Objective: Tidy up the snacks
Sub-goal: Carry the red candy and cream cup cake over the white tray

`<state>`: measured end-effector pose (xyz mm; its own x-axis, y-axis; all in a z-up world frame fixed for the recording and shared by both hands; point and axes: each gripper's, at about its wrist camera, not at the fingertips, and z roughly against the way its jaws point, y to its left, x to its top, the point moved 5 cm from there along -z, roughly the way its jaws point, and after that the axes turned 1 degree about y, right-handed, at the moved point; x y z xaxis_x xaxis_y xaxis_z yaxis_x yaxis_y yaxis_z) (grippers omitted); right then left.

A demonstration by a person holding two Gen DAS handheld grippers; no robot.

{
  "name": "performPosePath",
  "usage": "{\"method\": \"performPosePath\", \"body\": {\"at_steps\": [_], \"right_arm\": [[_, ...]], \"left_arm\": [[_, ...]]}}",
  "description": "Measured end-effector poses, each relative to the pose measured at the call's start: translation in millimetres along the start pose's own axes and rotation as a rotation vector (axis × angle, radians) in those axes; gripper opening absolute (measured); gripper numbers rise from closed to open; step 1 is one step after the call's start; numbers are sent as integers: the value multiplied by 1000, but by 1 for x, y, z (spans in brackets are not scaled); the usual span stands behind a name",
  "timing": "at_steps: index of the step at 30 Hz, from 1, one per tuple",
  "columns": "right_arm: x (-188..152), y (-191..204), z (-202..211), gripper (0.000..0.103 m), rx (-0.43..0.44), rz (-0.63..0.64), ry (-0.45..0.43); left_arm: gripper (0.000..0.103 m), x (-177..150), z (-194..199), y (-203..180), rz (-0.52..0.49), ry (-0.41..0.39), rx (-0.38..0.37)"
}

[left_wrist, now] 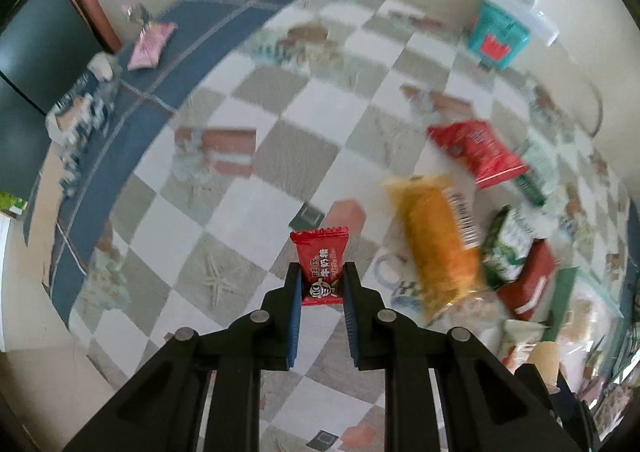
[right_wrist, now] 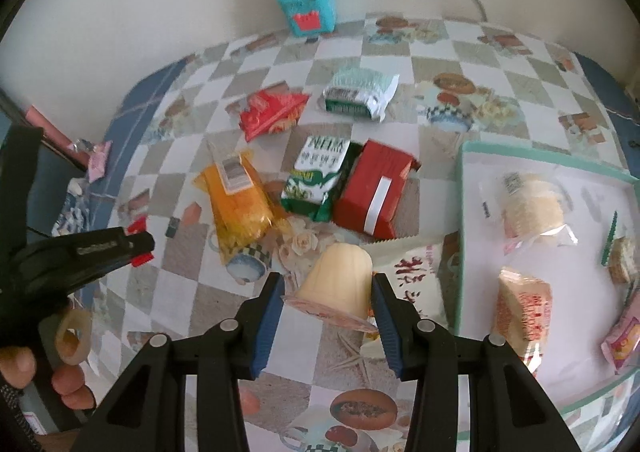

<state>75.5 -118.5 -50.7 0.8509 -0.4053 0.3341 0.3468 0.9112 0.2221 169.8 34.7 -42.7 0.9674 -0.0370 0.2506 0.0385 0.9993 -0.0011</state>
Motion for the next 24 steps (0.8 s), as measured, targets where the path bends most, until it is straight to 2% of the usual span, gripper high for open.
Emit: {"method": "performPosePath", "body": {"at_steps": [4, 10, 17, 24], "right_arm": [[5, -10, 17, 47, -11, -18, -39], [11, -42, 39, 47, -59, -78, -82], [10, -97, 64, 47, -120, -178, -120], [-2, -168, 79, 47, -162, -336, -123]], "left_arm": [[20, -4, 17, 0, -29, -24, -24], [20, -14, 26, -27, -94, -41, -44], [20, -30, 43, -70, -178, -68, -78], [20, -59, 59, -128, -315, -78, -111]]}}
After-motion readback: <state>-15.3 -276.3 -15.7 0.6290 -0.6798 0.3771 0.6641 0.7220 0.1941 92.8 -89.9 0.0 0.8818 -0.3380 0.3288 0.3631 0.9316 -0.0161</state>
